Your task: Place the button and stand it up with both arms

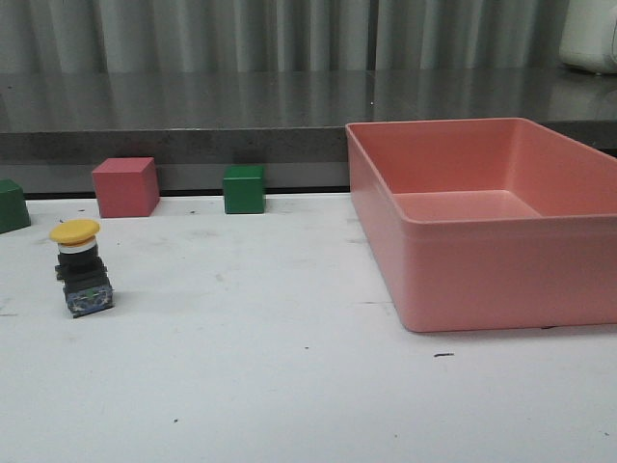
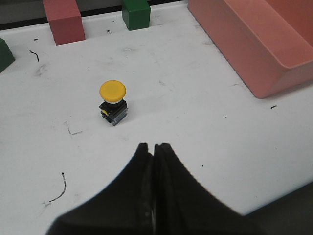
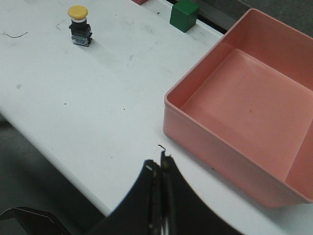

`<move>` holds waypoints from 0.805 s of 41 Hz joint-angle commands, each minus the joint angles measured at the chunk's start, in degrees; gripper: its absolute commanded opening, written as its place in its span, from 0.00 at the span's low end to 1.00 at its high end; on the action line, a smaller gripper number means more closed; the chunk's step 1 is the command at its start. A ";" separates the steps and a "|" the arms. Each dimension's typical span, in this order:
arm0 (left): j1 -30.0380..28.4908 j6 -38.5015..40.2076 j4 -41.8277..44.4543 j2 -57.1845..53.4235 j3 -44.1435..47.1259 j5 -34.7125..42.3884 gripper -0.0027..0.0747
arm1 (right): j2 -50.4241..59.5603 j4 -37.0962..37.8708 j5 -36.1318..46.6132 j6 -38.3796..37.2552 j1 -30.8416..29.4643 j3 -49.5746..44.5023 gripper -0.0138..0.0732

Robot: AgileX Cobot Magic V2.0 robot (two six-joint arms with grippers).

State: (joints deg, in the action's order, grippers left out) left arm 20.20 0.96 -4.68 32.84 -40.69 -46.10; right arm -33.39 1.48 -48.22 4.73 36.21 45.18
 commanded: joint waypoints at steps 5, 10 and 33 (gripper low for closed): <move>-4.36 -0.01 1.18 -7.47 6.02 13.06 0.01 | -0.03 0.15 3.84 0.23 -0.24 1.26 0.08; -8.26 -0.01 2.32 -14.47 16.08 25.80 0.01 | -0.03 0.15 3.84 0.23 -0.24 1.26 0.08; -17.33 -0.01 2.34 -32.84 41.85 44.71 0.01 | -0.03 0.15 3.84 0.23 -0.24 1.26 0.08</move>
State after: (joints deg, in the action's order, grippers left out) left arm 3.00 0.96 -2.28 0.30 0.49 -9.68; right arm -33.39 1.48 -48.22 4.73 36.21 45.18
